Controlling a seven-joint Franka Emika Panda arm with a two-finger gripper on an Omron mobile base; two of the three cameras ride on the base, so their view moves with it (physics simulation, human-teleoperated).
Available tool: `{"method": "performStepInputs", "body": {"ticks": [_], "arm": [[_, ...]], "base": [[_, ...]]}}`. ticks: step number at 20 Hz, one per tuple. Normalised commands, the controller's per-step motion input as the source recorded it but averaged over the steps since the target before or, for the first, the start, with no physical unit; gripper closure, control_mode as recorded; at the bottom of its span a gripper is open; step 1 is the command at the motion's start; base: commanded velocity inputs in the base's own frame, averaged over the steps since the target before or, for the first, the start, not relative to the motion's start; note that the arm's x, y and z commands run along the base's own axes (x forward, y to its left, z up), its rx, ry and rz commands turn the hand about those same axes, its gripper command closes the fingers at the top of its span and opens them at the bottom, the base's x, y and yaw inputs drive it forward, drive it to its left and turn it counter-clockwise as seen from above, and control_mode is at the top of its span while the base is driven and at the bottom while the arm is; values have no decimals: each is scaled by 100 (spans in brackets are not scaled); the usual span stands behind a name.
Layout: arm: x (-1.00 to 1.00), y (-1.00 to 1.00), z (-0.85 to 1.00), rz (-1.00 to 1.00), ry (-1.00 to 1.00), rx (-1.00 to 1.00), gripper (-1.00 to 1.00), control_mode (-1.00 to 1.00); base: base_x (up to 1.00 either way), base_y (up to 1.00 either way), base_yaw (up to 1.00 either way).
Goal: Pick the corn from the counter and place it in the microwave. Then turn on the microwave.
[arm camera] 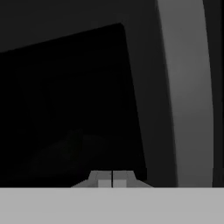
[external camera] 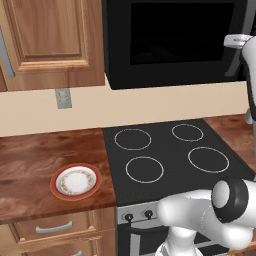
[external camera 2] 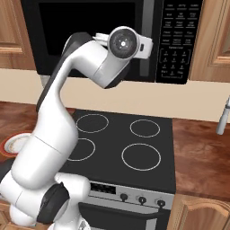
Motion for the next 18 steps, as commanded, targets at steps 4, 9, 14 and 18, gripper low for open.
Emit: {"method": "performStepInputs", "body": {"ticks": [4,9,14,18], "arm": [[-22,-25,0,1,-1,0,100,-100],[-8,-25,0,4,0,0,100,-100],[-11,-27,0,4,0,1,100,-100],[-26,-29,0,1,0,7,100,-100]], "base": [[0,0,0],[0,0,0],[0,0,0],[0,0,0]]}}
